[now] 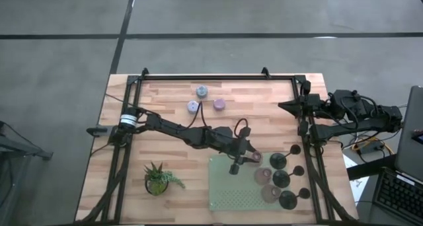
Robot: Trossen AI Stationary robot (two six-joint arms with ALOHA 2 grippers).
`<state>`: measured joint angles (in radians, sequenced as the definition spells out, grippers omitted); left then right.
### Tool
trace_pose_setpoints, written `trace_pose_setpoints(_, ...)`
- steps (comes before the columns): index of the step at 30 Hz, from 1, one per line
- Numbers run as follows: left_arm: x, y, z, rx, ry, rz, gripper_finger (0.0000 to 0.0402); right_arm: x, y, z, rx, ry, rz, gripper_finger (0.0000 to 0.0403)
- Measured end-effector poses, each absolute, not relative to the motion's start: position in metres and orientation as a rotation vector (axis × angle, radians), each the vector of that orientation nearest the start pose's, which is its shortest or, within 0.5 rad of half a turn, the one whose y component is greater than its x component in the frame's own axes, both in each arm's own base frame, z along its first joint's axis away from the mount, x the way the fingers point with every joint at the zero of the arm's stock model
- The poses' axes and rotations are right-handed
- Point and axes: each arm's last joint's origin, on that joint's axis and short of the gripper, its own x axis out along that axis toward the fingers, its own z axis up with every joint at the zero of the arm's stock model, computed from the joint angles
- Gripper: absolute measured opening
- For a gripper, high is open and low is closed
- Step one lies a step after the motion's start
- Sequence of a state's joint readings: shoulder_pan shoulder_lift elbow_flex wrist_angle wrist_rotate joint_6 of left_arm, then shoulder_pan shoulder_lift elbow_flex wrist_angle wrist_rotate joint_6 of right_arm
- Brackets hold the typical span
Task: Pick & Place candle stick holders
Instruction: Put the left pink glass candle holder on the shelf aligned with the other pink glass candle holder
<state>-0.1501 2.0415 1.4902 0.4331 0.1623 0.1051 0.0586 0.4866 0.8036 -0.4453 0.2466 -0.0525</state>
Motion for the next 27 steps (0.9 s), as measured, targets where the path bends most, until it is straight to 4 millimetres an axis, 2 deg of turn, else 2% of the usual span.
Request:
trace_pose_setpoints(7, 0.472, -0.074, 0.248, 0.105, 0.088, -0.289, 0.0129, 0.096, -0.001, 0.348, -0.074, 0.132, -0.185, 0.0008)
trace_pose_setpoints(14, 0.485, -0.075, 0.242, 0.103, 0.082, -0.288, 0.0129, 0.096, -0.001, 0.348, -0.073, 0.134, -0.184, 0.0008)
trace_pose_setpoints(27, 0.486, -0.075, 0.243, 0.071, 0.094, -0.286, 0.0145, 0.096, -0.001, 0.346, -0.075, 0.154, -0.184, 0.0008)
